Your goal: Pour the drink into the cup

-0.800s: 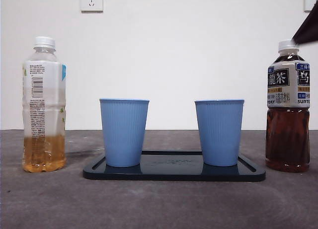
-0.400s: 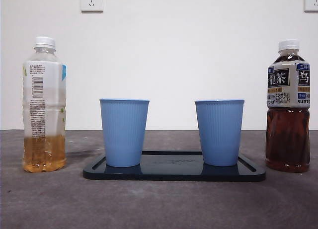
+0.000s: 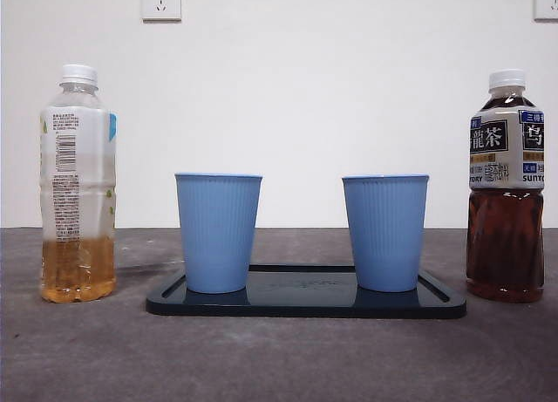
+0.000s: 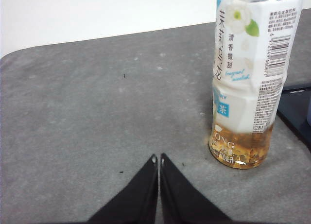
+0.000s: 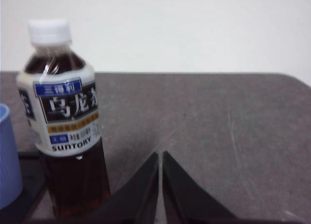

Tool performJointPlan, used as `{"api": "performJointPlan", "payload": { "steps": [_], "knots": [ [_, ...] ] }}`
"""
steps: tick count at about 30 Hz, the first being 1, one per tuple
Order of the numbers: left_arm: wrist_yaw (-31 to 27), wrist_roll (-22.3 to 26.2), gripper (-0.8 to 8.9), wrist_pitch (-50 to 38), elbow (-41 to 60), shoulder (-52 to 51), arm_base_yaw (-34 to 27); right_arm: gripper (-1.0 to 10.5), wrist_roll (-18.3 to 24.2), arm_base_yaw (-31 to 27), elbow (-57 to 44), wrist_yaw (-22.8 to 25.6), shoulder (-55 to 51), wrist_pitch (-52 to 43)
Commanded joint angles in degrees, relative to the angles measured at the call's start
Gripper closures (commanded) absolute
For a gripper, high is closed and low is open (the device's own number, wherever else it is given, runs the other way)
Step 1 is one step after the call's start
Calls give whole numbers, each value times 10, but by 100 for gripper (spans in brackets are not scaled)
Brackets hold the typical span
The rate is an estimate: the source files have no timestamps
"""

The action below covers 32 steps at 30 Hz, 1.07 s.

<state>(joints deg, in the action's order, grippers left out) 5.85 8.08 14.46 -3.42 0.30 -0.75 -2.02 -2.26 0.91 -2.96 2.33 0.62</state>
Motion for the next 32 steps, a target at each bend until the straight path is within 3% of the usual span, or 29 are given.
{"api": "performJointPlan", "payload": {
  "steps": [1, 9, 32],
  "knots": [
    [0, 4, 806, 6, 11, -1, -1, 938, 4, 0, -4, 2, -8, 10],
    [0, 4, 806, 6, 11, -1, -1, 938, 8, 0, -4, 1, -21, 99],
    [0, 4, 806, 6, 11, -1, -1, 938, 6, 0, -4, 0, -21, 82]
  ]
}}
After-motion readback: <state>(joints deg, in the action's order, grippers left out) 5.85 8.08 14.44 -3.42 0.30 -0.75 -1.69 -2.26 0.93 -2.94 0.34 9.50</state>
